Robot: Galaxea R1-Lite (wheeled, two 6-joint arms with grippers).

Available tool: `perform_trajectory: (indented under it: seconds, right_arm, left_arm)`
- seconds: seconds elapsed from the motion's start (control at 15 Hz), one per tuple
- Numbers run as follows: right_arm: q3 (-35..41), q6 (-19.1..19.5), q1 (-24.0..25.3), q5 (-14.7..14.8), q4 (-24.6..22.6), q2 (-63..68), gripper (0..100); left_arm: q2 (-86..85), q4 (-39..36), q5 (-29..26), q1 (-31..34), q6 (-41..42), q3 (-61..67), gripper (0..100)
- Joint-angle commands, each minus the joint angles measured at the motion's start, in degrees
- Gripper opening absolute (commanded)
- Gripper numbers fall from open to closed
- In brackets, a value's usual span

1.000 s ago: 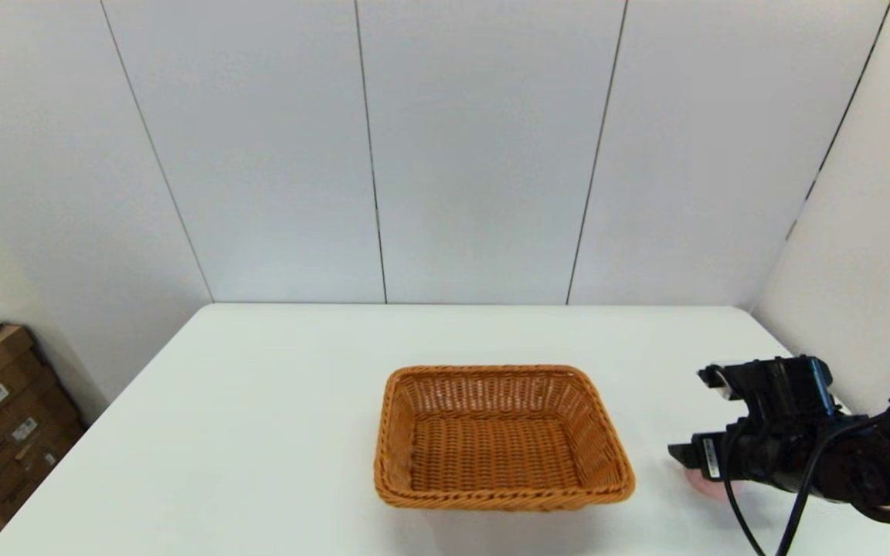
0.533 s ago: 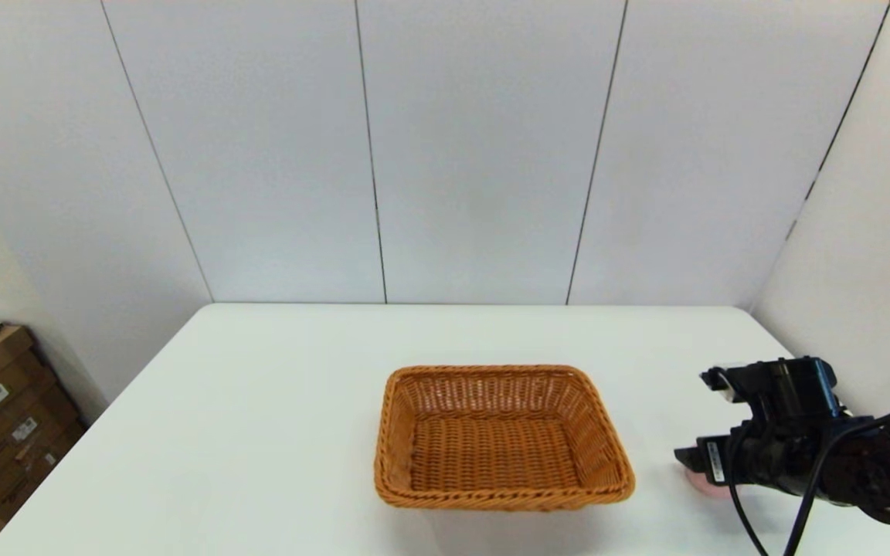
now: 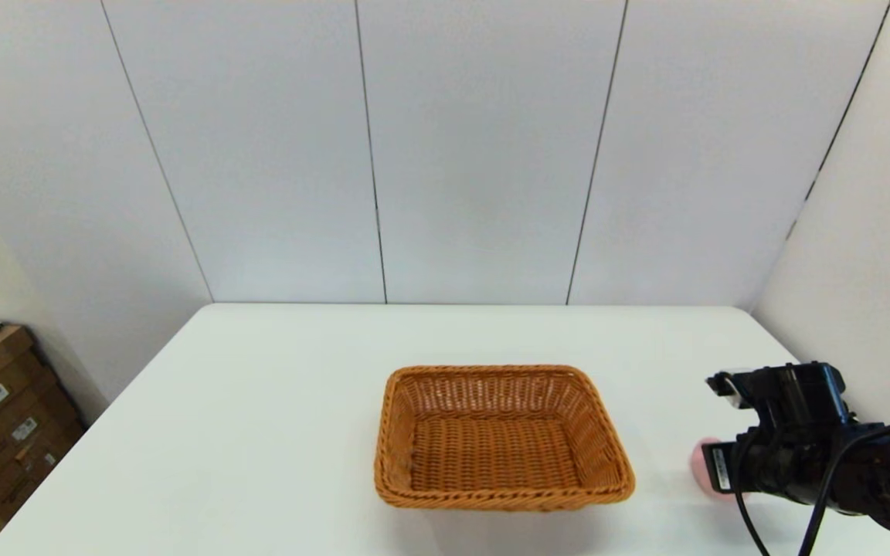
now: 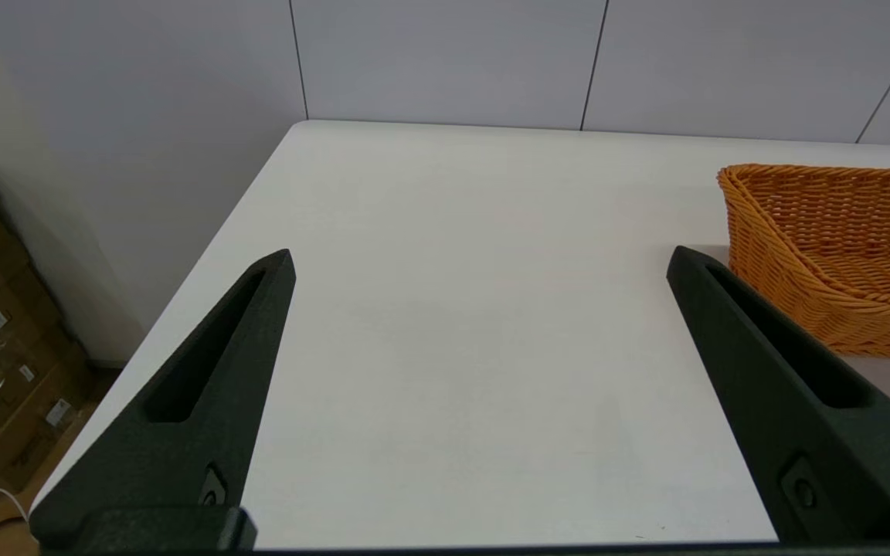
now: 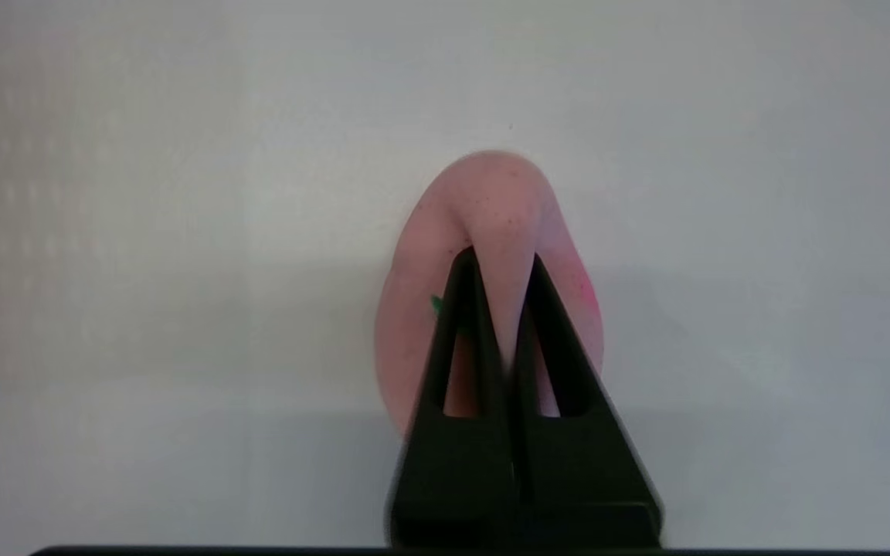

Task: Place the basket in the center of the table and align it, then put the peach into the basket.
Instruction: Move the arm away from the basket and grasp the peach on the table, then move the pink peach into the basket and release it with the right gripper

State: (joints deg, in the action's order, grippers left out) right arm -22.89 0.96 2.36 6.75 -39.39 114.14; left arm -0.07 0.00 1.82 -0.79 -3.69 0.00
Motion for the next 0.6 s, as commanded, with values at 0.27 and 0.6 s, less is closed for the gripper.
perform_trajectory:
  seconds: [0.27, 0.6]
  right_arm:
    - [-3.1, -1.6, 1.4, 0.3, 0.2, -5.3, 0]
    - [-12.4, -1.8, 22.7, 0.5, 3.4, -15.3, 0]
  left_arm:
    - [0.0, 0.0, 0.0, 0.0, -0.3, 0.0, 100]
    - [0.0, -0.1, 0.0, 0.0, -0.3, 0.0, 100]
